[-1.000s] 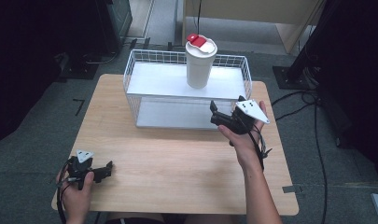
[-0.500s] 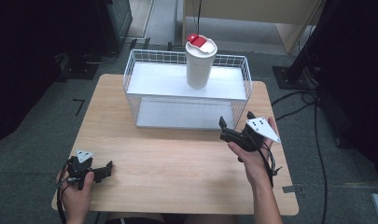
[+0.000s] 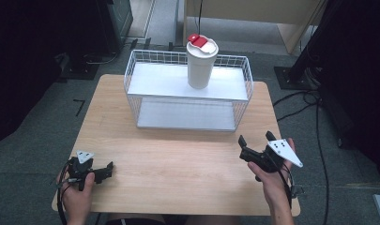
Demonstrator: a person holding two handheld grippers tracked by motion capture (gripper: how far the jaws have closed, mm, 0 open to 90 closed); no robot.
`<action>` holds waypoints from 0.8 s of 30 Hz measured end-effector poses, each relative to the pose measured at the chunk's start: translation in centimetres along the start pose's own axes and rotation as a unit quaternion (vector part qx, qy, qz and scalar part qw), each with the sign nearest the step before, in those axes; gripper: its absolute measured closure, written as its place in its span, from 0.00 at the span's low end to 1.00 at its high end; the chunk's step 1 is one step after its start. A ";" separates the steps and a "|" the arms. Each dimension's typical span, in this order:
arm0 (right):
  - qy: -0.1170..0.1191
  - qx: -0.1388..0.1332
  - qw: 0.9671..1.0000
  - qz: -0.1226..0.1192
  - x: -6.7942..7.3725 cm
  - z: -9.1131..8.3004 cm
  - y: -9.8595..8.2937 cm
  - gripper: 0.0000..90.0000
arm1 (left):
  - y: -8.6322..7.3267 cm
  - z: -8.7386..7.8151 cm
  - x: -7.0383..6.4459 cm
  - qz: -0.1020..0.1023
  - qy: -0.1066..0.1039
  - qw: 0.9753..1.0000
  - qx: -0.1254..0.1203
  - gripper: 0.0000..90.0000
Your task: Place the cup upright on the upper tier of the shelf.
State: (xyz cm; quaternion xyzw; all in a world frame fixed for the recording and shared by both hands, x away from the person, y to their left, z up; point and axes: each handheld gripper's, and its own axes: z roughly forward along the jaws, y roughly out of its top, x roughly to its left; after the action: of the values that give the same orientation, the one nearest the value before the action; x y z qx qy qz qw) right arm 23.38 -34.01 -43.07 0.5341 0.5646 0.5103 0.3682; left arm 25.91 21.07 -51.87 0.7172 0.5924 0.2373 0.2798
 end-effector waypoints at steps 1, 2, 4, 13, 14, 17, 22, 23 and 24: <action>-0.001 0.002 1.000 -0.001 -0.3 -0.3 -0.3 0.00 | 0.0 0.0 0.0 0.000 0.000 1.000 0.000 0.00; -0.009 0.006 1.000 -0.001 -1.0 -0.8 -1.0 0.00 | 0.0 0.0 0.0 0.000 0.000 1.000 0.000 0.00; -0.016 0.010 1.000 0.002 -1.7 -1.3 -1.6 0.00 | 0.0 0.0 0.0 0.000 0.000 1.000 0.000 0.00; -0.046 0.029 0.998 0.017 -4.3 -2.9 -4.3 0.00 | 0.0 0.0 0.0 -0.001 0.000 1.000 -0.001 0.00; -0.058 0.036 0.997 0.022 -5.2 -3.4 -5.0 0.00 | 0.0 0.0 0.0 -0.001 0.000 1.000 -0.001 0.00; -0.066 0.041 0.997 0.026 -5.8 -3.8 -5.5 0.00 | 0.0 0.0 0.0 -0.001 0.000 1.000 -0.001 0.00; -0.087 0.061 0.994 0.019 -7.5 -4.9 -6.6 0.00 | 0.0 0.0 0.0 -0.001 0.000 1.000 0.000 0.00; -0.087 0.061 0.994 0.019 -7.5 -4.9 -6.6 0.00 | 0.0 0.0 0.0 -0.001 0.000 1.000 0.000 0.00; -0.100 0.077 0.992 0.010 -7.9 -5.2 -7.1 0.00 | 0.0 0.0 0.0 -0.001 0.000 1.000 0.000 0.00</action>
State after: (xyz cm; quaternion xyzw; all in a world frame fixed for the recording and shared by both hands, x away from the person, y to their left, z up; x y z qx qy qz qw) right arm 18.06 -42.06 -49.95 0.6147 0.5572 0.4132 0.3755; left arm 25.91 21.07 -51.87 0.7168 0.5927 0.2373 0.2803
